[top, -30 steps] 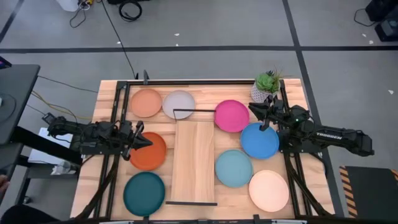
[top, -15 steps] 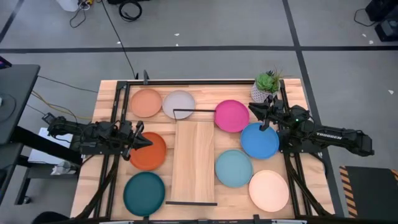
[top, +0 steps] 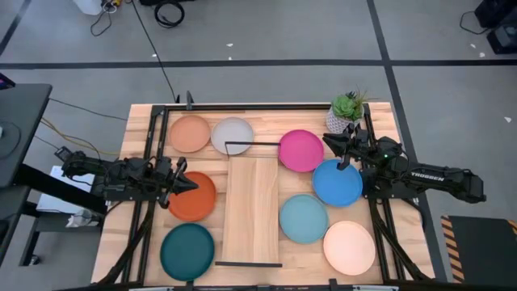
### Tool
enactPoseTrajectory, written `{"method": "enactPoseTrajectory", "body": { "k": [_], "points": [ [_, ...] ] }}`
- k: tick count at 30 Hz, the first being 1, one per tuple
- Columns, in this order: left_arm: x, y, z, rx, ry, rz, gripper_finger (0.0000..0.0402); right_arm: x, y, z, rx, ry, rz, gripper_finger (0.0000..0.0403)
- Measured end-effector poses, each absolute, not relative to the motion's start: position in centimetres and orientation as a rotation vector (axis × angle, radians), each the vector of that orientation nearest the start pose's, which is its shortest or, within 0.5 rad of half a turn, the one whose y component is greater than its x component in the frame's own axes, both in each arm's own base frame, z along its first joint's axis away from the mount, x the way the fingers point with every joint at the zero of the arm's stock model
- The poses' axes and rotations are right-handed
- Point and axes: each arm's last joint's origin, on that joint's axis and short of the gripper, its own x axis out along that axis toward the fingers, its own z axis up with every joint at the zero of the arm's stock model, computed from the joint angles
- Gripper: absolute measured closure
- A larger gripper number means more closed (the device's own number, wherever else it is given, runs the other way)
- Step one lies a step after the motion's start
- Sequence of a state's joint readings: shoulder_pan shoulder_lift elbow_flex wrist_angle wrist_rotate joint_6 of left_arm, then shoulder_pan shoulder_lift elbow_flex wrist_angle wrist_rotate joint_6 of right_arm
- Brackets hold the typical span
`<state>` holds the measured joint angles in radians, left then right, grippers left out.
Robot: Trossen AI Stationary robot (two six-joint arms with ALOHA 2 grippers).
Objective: Place and stack plates onto a shelf
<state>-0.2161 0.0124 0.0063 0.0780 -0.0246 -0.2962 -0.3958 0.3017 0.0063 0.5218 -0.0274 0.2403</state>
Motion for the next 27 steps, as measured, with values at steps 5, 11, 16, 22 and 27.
{"method": "enactPoseTrajectory", "body": {
  "k": [5, 11, 16, 22, 27],
  "points": [
    [9.57, -2.03, 17.22, -0.304, -0.042, -0.2, 0.039, 10.55, -4.32, 18.97, 0.189, -0.265, -0.338, 0.0322],
    [9.57, -2.03, 17.21, -0.304, -0.042, -0.2, 0.039, 10.55, -4.32, 18.98, 0.189, -0.266, -0.338, 0.0322],
    [9.57, -2.03, 17.21, -0.304, -0.042, -0.2, 0.039, 10.55, -4.32, 18.97, 0.189, -0.266, -0.338, 0.0322],
    [9.54, -2.02, 17.54, -0.346, -0.072, -0.207, 0.039, 10.55, -4.32, 18.99, 0.173, -0.264, -0.34, 0.0322],
    [9.5, -2.06, 17.85, -0.35, -0.101, -0.228, 0.039, 10.46, -4.31, 19.33, 0.243, -0.314, -0.33, 0.0322]
  ]
}}
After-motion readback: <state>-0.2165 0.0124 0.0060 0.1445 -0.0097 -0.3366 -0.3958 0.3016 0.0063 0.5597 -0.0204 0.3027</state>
